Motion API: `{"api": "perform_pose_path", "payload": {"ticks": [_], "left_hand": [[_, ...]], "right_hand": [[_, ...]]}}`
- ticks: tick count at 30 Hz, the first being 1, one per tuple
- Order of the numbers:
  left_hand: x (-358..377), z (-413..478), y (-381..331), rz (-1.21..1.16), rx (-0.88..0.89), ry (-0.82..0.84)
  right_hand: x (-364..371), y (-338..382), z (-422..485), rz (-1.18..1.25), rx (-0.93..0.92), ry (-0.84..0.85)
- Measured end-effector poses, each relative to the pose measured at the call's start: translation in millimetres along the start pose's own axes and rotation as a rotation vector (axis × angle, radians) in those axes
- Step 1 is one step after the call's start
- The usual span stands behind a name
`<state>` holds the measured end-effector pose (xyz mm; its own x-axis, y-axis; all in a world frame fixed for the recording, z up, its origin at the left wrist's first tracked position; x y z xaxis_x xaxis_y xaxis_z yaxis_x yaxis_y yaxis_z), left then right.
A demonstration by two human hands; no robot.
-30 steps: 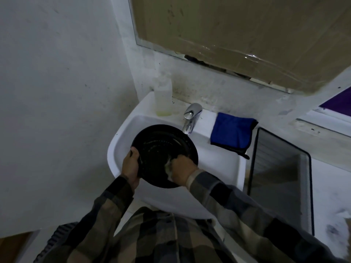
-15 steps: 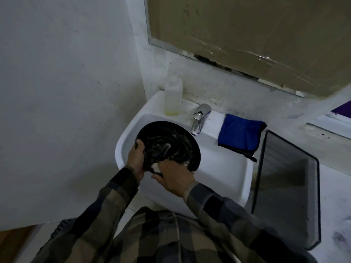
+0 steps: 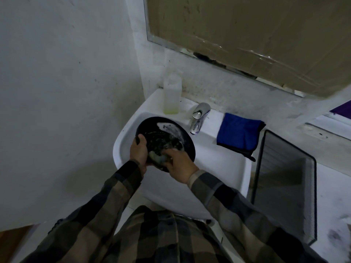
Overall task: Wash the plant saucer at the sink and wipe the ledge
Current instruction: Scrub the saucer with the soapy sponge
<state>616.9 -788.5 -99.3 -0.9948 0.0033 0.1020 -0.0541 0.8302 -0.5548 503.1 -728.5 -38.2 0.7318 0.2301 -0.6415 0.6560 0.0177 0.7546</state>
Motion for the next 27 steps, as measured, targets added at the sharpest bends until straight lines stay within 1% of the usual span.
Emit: {"api": "perform_pose_path", "payload": {"ticks": [3,5,6,7,9,12,14,16,18,20,21,24,26,27], "left_hand": [[13.4,-6.0,13.0,0.017,-0.014,0.047],[21.7,-11.0,23.0,0.006,-0.043,0.098],[23.7,-12.7,27.1,0.001,-0.053,0.117],[24.3,-13.8,30.4,0.004,-0.054,0.128],[24.0,-15.7,34.2,0.035,-0.033,0.148],[19.5,-18.4,34.5,0.086,0.010,0.156],[9.5,-15.3,29.3,0.083,0.034,0.136],[-1.3,-9.4,23.0,0.059,0.029,0.114],[-9.6,-2.8,18.4,0.040,0.021,0.096],[-15.2,1.9,17.7,0.031,0.001,0.081],[-17.4,3.4,19.0,0.021,-0.016,0.077],[-19.4,6.0,20.1,-0.019,-0.042,0.099],[-19.1,5.3,15.0,-0.030,-0.019,0.100],[-18.4,4.1,12.0,-0.028,-0.010,0.101]], "right_hand": [[-10.1,9.9,19.5,0.100,0.049,-0.170],[-17.9,6.4,35.5,0.076,0.065,-0.249],[-21.2,2.4,44.7,0.028,0.059,-0.257],[-23.6,-1.2,54.0,-0.037,0.040,-0.235],[-26.1,-13.2,66.5,-0.196,0.011,-0.133],[-37.5,-47.7,60.9,-0.456,0.087,0.025],[-45.0,-62.9,44.6,-0.581,0.112,0.048],[-36.7,-70.3,26.8,-0.644,0.097,0.091],[-13.7,-70.1,12.5,-0.604,0.052,0.172],[4.4,-62.5,1.8,-0.458,-0.036,0.185],[7.5,-58.0,-3.7,-0.387,-0.056,0.169],[8.3,-39.4,-15.7,-0.180,-0.123,0.052],[13.2,-27.4,-18.7,-0.108,-0.168,0.002],[15.5,-23.3,-19.1,-0.087,-0.177,0.003]]}}
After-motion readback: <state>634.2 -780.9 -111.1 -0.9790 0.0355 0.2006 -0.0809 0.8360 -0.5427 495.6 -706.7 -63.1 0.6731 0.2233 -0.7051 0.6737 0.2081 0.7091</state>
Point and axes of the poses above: each hand's wrist, its own z-axis towards the middle knuckle, its own x-axis out of the palm, y = z × x, the point moved 9 cm from there along z, towards the middle knuckle, and after that the axes turned 14 degrees about -x, right-handed, at the moved point
